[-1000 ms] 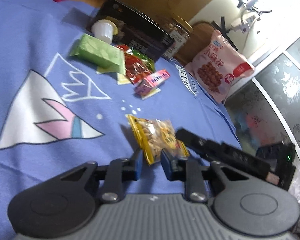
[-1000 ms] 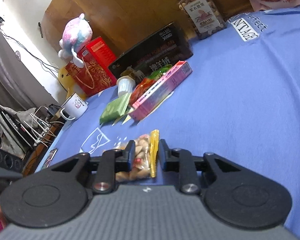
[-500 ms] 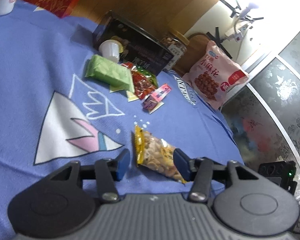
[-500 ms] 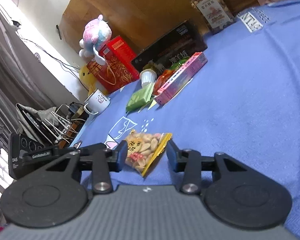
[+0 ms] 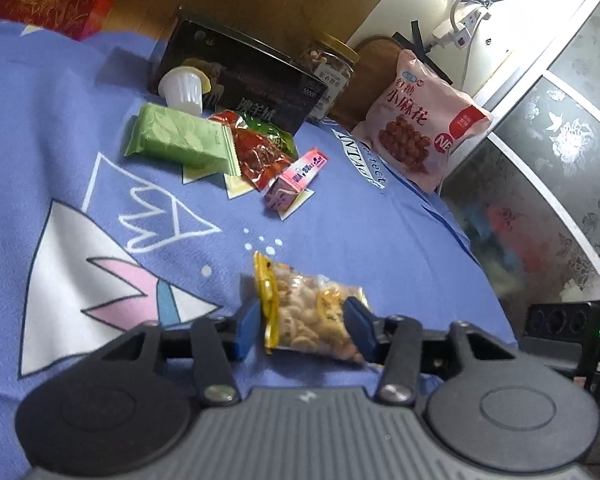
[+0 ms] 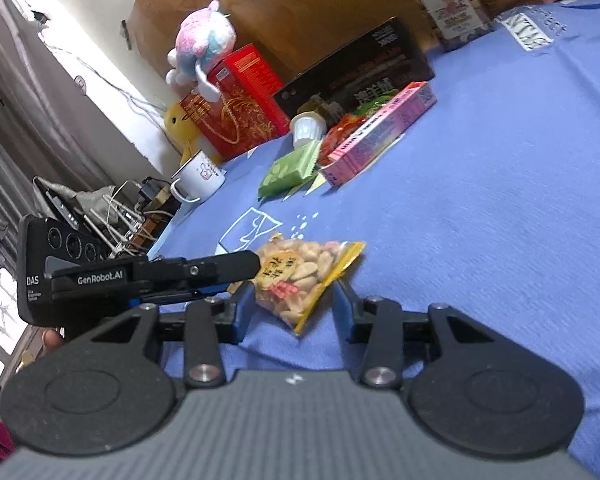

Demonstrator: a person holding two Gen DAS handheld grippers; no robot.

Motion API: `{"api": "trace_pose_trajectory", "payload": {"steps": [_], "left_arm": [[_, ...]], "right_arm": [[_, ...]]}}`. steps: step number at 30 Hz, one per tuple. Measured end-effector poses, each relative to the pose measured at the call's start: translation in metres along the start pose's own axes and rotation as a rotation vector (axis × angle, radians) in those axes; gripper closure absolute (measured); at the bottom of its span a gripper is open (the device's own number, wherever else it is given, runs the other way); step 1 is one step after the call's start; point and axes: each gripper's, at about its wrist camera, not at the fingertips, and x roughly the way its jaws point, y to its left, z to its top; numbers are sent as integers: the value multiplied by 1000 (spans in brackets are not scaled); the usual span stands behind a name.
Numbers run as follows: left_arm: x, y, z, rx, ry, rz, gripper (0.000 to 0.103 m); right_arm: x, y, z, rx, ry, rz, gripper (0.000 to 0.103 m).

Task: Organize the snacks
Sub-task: 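Grasp the yellow-labelled peanut bag with the left gripper, then carry the peanut bag into the tin box and release it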

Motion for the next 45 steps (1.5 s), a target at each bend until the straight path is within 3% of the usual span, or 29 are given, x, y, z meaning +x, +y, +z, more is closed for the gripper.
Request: {"api": "trace_pose_trajectory", "payload": {"steps": [5,9,13,27,32,37,45], "left_arm": [[-8,13,-4,-60,-7,-32,71],[-12,22,-6,-88,-11,-52,76],[-12,25,-2,-83,-15,-54,76],[-10,33,2,-63,-14,-80,79],[-15,35,4,-65,-19,-67,80],[-24,30,19,-40,-51,-76,80],[-16,16,68,43,-73,-52,80]], "right_arm": [[14,13,-3,-54,0,8,58],[21,20,-3,-113,4,-24,72],[25,21,-2,-124,9,-23,76],[29,20,5,-124,44,-1,73],[35,31,3,-188,31,-40,80],[33,41,9,-229,-14,-38,81],[39,43,48,-226,-75,-45,81]]}}
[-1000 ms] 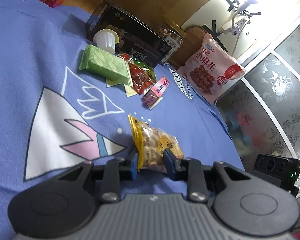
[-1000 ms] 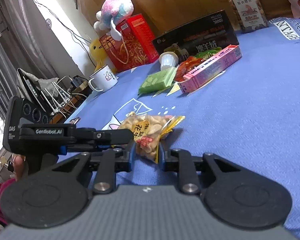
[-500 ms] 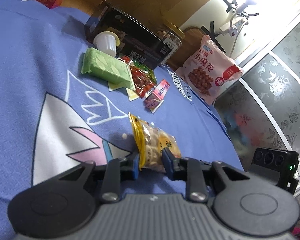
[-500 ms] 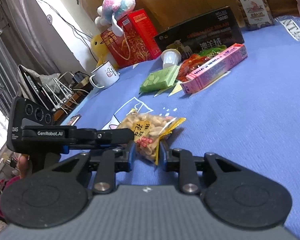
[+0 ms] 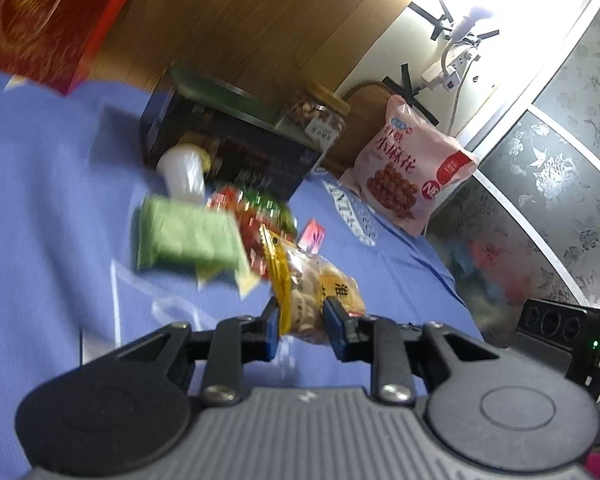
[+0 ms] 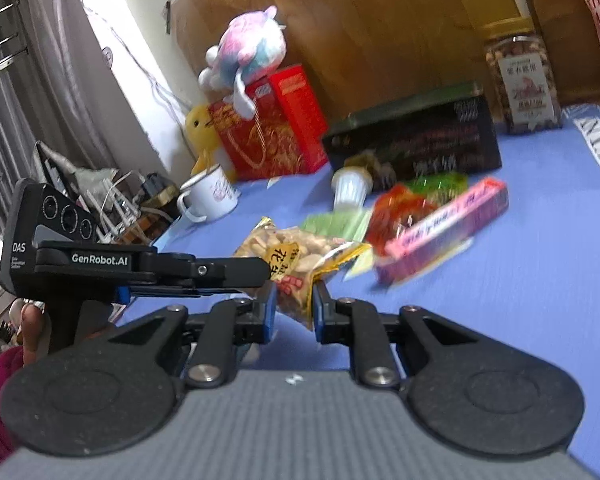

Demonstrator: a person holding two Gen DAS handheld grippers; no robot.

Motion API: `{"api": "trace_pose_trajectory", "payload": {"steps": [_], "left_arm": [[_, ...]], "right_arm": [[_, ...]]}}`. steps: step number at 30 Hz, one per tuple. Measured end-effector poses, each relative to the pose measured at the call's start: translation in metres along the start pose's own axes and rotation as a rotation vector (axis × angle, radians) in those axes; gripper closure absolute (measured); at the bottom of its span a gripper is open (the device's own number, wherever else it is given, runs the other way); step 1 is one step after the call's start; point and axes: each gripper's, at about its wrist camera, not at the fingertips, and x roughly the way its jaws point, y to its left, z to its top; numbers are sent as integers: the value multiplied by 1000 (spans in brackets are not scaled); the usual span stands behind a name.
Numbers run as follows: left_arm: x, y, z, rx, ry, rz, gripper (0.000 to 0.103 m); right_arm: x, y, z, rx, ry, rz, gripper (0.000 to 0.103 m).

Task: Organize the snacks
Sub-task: 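Carry the peanut bag into the tin box and release it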

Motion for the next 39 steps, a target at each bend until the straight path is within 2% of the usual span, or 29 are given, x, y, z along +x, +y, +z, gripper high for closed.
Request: {"api": "trace_pose_trajectory", "payload": {"steps": [10,18,22,25,27,28,30,34,36,39], "left_arm": [[35,-3,77,64,-63,6,80],[82,8,137,79,-83,45,80],[104,19,154,74,-93,68,79],[119,22,158,93,-106,117,75],[125,22,160,109,-118,162,64],[126,22,159,124,-122,187,62],[117,22,158,136,-147,201,60],[83,23,149,129,-199,219,58],[66,25,138,118,-203,242,57],[47,33,114,60,-183,269,55]], "right_arm": [[25,-24,62,-21,-95,-40,81],[63,-53,110,-52,-119,-99,81],[81,-66,125,-82,-129,-138,81],[93,-73,129,-103,-131,-171,80],[99,-76,131,-117,-143,-190,79],[100,-78,131,-118,-161,-202,76],[96,-81,130,-98,-194,-207,69],[73,-84,124,-44,-220,-165,69],[65,-82,117,-19,-191,-128,69],[66,-78,100,40,-92,-58,69]]}}
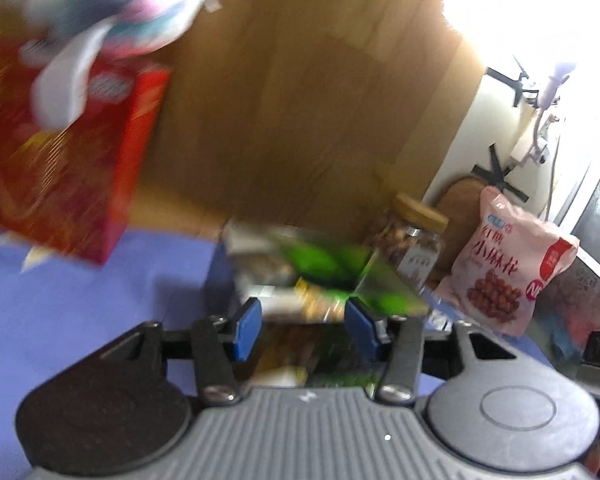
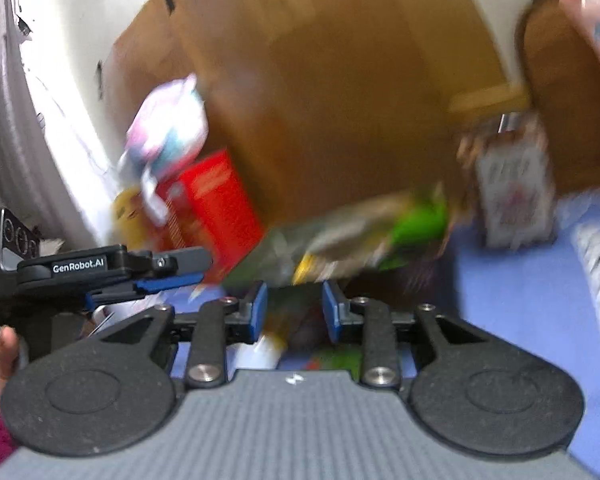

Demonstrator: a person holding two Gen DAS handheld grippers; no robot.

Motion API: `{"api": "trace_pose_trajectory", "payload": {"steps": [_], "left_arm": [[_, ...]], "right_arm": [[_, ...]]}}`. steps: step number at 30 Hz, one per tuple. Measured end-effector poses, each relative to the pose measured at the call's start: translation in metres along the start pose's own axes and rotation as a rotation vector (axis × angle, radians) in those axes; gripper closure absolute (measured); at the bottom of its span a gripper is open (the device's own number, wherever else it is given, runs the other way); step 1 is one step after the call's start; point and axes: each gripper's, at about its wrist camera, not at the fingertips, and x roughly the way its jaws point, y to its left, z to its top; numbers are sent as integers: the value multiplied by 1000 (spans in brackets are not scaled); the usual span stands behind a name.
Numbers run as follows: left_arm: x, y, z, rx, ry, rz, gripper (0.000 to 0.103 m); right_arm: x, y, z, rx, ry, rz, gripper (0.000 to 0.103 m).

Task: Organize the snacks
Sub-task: 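Carry the peanut bag into the tin box and release it, then grasp the pale green packet with the left gripper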

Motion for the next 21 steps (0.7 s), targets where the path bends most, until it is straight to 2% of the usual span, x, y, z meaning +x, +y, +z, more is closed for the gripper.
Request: {"api": "trace_pose_trajectory", "payload": {"steps": [4,8,12,14,16,21], "left_arm": [[-15,15,-36,-63,49,35,55],[-10,27,-61,-126,106,59,55],[-4,33,-74,-158,138,55,64],[-5,31,-76,-138,148,56,70],[-9,30,-80,-161,162,27,72],[-31,25,-99,-166,153,17,72]], "right_arm": [[10,16,-25,-5,96,14,69],[27,34,-41,-42,162,8,69],[44,45,-54,-83,223,-44,70],[44,48,-59,-98,230,-38,69],[39,52,-62,-86,245,-26,69],[25,69,-75,-121,241,-29,69]]}}
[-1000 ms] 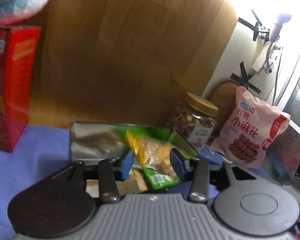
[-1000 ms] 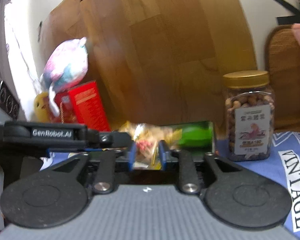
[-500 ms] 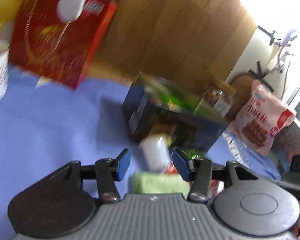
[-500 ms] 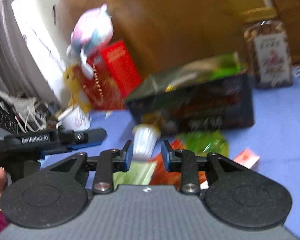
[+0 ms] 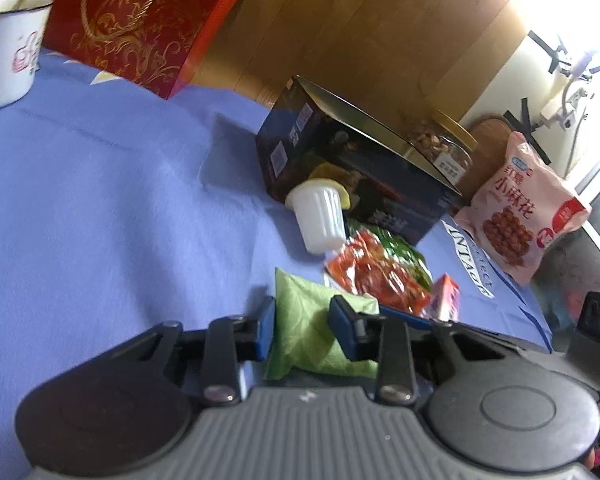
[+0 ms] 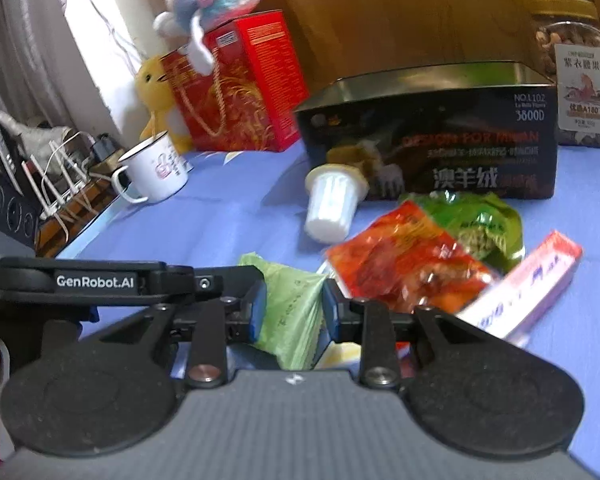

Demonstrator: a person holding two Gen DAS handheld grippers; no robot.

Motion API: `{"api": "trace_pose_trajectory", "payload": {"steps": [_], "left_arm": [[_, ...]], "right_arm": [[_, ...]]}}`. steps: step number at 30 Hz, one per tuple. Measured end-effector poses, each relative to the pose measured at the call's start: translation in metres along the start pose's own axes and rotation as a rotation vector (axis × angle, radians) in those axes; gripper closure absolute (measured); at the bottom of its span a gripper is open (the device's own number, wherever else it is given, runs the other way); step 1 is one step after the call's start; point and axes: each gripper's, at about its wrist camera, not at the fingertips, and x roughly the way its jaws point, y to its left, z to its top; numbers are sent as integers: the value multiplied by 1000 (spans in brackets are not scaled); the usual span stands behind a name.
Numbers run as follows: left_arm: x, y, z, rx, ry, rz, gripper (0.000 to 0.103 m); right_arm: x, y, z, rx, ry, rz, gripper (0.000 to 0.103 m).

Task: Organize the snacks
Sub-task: 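Grasp the pale green packet with the left gripper, then carry the pale green packet into the tin box and open the left gripper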

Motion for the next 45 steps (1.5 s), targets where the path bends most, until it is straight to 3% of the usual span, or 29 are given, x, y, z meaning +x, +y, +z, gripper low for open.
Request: {"api": "trace_pose_trajectory", "payload": {"steps": [7,19,45], "left_arm": [[-26,-11,-32,31,12,-9,72],[-40,-39,-72,73,37,-72,72],[-36,-100,-112,234,81,-114,66]], "right_arm": [[-26,16,-28,5,-10,19,69],[-79,26,-80,11,-72,-30,68],[-141,9,-131,108,-169,-68,68]]}}
